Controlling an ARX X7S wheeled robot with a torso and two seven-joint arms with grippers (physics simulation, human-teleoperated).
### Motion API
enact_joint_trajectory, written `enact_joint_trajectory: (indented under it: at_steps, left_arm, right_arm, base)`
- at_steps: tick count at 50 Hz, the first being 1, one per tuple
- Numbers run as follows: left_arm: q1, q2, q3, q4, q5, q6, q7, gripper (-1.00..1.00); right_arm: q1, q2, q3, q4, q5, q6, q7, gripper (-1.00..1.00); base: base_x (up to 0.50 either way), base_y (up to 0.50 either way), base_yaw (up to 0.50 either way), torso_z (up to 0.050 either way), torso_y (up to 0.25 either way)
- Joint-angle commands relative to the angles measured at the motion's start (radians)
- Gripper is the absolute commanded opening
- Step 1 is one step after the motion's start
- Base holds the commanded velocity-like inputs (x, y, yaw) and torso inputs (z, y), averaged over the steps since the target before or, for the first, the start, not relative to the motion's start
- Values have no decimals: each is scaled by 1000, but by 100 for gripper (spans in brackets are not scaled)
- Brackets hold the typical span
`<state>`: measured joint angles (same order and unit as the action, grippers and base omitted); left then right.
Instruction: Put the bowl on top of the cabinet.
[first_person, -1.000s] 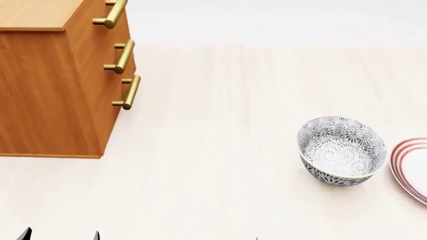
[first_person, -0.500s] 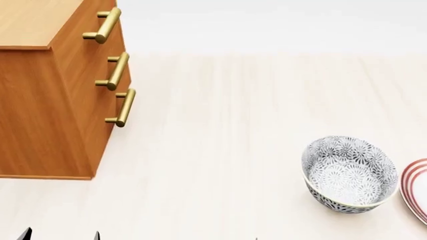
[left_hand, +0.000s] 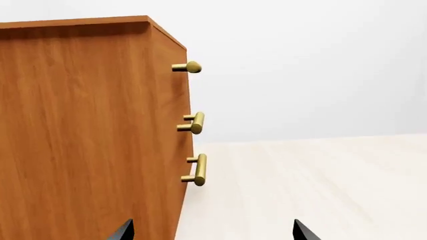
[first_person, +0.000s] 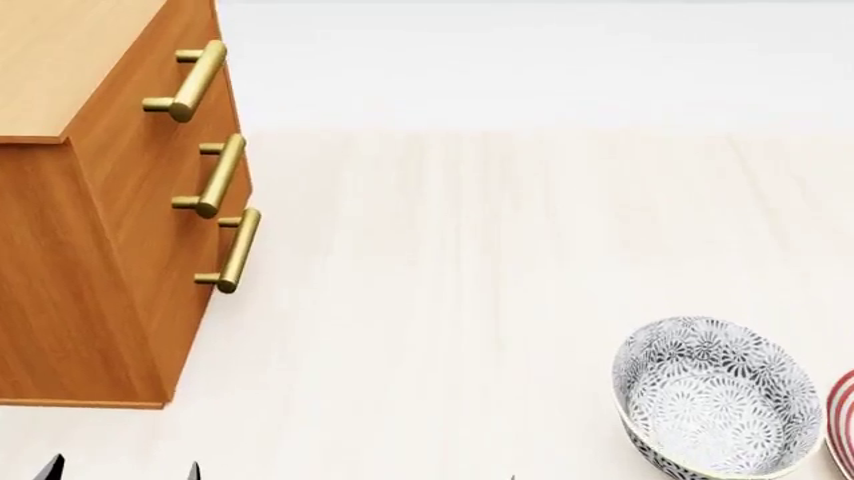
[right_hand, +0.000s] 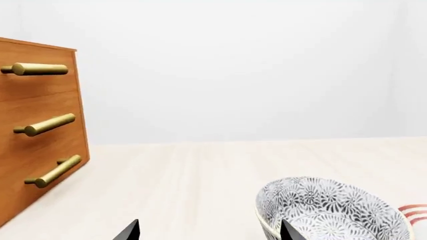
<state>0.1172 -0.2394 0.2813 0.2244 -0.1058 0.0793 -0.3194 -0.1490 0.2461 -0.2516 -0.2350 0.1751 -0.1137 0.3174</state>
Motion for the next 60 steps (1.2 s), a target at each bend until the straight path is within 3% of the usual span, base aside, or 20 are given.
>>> enact_joint_trajectory:
  at_steps: [1,33,60]
  left_arm:
    - [-1,-4,5,0,-1,1,-7,100]
    - [-3,-17,16,4,-9,2,-21,100]
    - [-6,-26,26,-2,-15,9,-30,100]
  right_arm:
    - [0,6,-5,0,3,-3,7,100]
    - [3,13,-18,3,6,-14,21,100]
    - [8,22,-29,14,3,-25,30,100]
  base:
    - [195,0,0,0,0]
    - [198,0,0,0,0]
    - [21,0,0,0,0]
